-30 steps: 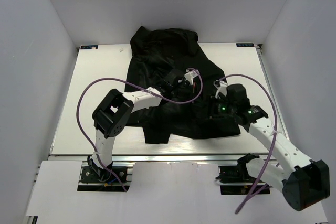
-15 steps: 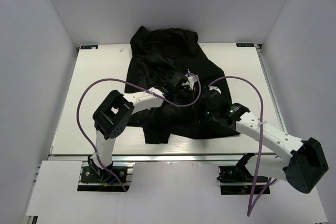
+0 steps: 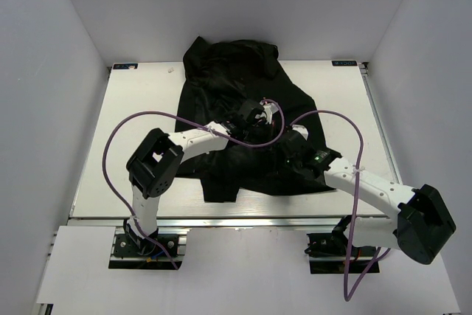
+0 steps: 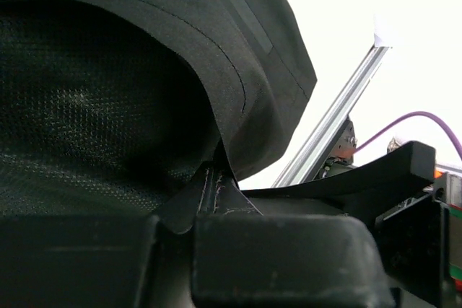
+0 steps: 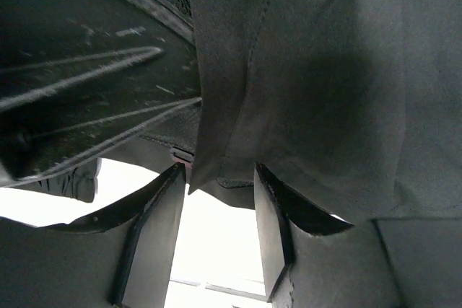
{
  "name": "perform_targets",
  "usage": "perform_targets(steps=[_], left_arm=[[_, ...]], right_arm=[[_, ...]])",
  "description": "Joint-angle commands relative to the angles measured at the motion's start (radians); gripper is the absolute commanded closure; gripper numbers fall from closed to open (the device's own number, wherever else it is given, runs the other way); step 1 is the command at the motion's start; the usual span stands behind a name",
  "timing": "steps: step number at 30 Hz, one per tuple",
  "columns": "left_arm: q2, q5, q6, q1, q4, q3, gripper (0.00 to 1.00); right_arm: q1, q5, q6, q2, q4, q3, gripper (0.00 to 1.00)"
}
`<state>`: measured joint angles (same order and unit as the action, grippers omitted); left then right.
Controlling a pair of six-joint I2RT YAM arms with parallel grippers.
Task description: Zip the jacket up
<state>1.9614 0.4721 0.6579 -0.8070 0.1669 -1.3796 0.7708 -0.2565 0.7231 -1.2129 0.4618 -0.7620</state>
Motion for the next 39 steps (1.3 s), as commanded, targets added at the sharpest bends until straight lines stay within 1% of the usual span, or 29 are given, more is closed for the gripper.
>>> perform_targets(steps=[1,4,7,9,11,14,17,18,20,21,23,24,25,26,27,29,30,31,32,34,35,36,39], left_arm=[[-0.076,-0.029,-0.004,-0.011,0.010,-0.035,1.00],[-0.075,-0.029,-0.004,-0.018,0.003,-0.035,1.00],[-0.078,-0.036,-0.001,-0.021,0.008,-0.032,1.00],[-0.085,-0.038,-0.003,-0.020,0.005,-0.026,1.00],[-0.090,-0.033,-0.004,-0.021,-0.001,-0.024,1.00],[-0.094,-0.021,-0.015,-0.020,-0.009,-0.018,1.00],[-0.096,-0.010,-0.036,-0.021,0.011,-0.022,1.00],[-0.098,-0.010,-0.050,-0.020,0.023,-0.024,1.00],[-0.099,-0.007,-0.093,-0.018,0.055,-0.030,0.81],[-0.104,0.014,-0.112,-0.017,0.054,-0.023,0.63],[-0.122,0.062,-0.135,-0.006,0.001,0.020,0.50],[-0.127,0.139,-0.133,-0.001,-0.033,0.042,0.44],[-0.131,0.172,-0.126,0.009,-0.102,0.060,0.37],[-0.136,0.210,-0.101,0.012,-0.145,0.097,0.35],[-0.134,0.286,-0.089,0.017,-0.185,0.109,0.28],[-0.127,0.362,-0.046,0.029,-0.305,0.134,0.19],[-0.122,0.411,-0.029,0.031,-0.338,0.157,0.17],[-0.121,0.427,-0.015,0.035,-0.407,0.171,0.17],[-0.118,0.436,0.012,0.037,-0.435,0.181,0.17],[-0.099,0.476,0.032,0.038,-0.495,0.192,0.20],[-0.088,0.487,0.029,0.038,-0.491,0.186,0.25],[-0.081,0.496,0.026,0.038,-0.489,0.179,0.26],[-0.065,0.537,0.035,0.038,-0.536,0.172,0.27]], right_arm=[[0.008,-0.030,-0.005,0.000,-0.049,-0.002,0.51],[0.008,-0.036,-0.008,0.003,-0.046,-0.003,0.52],[0.010,-0.062,0.005,0.004,-0.022,-0.002,0.73],[0.009,-0.087,0.027,0.013,0.000,0.007,0.90],[0.007,-0.093,0.032,0.024,0.001,0.016,1.00],[0.007,-0.076,0.001,0.041,-0.014,0.024,1.00],[0.001,-0.053,-0.037,0.090,-0.028,0.021,1.00],[-0.017,-0.020,-0.066,0.125,-0.023,0.017,1.00],[-0.048,0.045,-0.118,0.163,-0.012,0.006,1.00],[-0.086,0.115,-0.155,0.206,-0.008,0.006,1.00],[-0.129,0.212,-0.206,0.239,-0.012,0.010,1.00],[-0.172,0.318,-0.252,0.256,-0.011,0.010,1.00],[-0.192,0.362,-0.261,0.260,-0.002,0.009,1.00],[-0.211,0.432,-0.269,0.266,0.003,0.007,1.00],[-0.244,0.463,-0.290,0.268,0.006,0.006,1.00],[-0.271,0.497,-0.298,0.273,0.011,0.007,1.00],[-0.292,0.526,-0.306,0.273,0.014,0.010,1.00],[-0.301,0.540,-0.310,0.276,0.014,0.012,1.00],[-0.310,0.557,-0.315,0.279,0.011,0.010,1.00],[-0.329,0.594,-0.317,0.285,0.003,0.009,1.00],[-0.334,0.597,-0.317,0.285,0.002,0.007,1.00],[-0.340,0.597,-0.317,0.283,0.003,0.006,1.00],[-0.355,0.599,-0.314,0.276,0.014,0.004,1.00]])
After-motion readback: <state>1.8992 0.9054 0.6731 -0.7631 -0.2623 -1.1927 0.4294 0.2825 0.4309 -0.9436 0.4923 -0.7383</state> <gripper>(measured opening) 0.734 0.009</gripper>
